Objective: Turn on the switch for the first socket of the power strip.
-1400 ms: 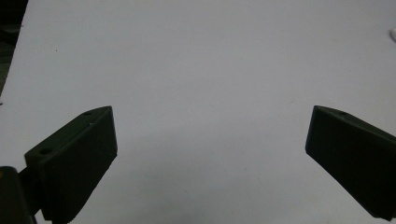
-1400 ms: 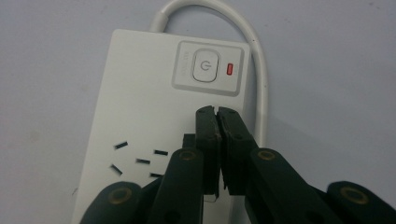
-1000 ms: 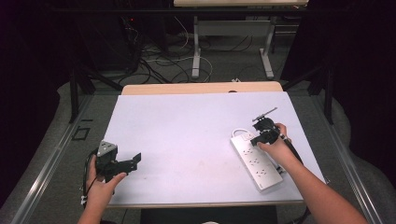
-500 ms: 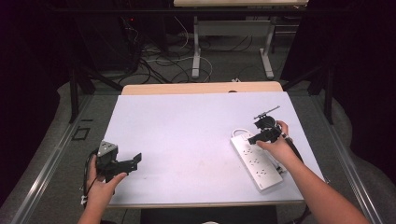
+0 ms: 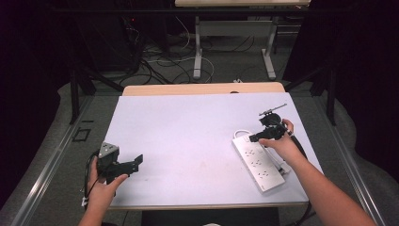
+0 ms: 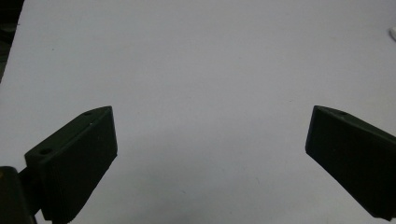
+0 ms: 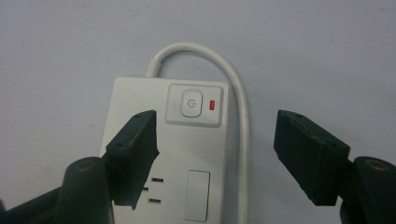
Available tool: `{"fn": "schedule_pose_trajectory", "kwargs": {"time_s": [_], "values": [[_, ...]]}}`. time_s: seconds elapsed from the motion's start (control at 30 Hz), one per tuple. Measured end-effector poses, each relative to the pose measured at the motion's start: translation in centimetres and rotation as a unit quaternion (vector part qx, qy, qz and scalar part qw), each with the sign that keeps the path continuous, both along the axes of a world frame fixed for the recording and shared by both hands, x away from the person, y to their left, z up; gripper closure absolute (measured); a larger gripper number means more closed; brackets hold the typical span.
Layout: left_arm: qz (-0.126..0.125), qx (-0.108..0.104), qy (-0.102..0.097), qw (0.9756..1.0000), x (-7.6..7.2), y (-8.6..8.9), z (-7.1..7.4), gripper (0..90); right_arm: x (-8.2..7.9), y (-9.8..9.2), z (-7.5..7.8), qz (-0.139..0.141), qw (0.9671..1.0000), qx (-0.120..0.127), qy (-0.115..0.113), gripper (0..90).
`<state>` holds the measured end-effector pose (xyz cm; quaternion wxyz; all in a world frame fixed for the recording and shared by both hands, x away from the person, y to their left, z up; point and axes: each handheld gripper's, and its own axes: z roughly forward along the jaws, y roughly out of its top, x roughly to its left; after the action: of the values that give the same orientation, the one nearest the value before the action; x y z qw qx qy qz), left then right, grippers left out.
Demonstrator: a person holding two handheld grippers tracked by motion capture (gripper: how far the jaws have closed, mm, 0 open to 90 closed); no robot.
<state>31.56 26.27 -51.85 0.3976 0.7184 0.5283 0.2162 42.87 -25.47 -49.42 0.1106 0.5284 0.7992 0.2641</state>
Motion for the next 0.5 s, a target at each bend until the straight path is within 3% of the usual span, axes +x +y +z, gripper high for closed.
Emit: {"fn": "schedule_pose_trajectory", "kwargs": {"time_s": [0.1, 0.13, 0.3, 0.33, 0.5], "values": [[0.001, 0.0, 0.0, 1.0, 0.01, 0.0, -0.01, 2.0, 0.04, 0.05, 0.15, 0.0, 1.0, 0.003, 0.002, 20.1], [0.001, -0.001, 0.0, 1.0, 0.01, 0.0, -0.01, 2.0, 0.0, 0.12, 0.32, -0.007, 0.9999, 0.008, -0.003, 15.6], [0.001, 0.0, -0.001, 1.0, 0.01, 0.0, -0.01, 2.0, 0.0, 0.16, 0.55, -0.009, 0.9998, 0.002, -0.016, 12.1], [0.002, 0.0, 0.0, 1.0, 0.0, 0.0, -0.01, 2.0, 0.09, 0.17, 0.56, -0.014, 0.9997, 0.001, -0.019, 4.3], [0.003, -0.002, -0.002, 1.0, -0.02, 0.03, 0.01, 2.0, 0.16, 0.0, 0.65, -0.018, 0.9996, 0.004, -0.02, 2.4]]}}
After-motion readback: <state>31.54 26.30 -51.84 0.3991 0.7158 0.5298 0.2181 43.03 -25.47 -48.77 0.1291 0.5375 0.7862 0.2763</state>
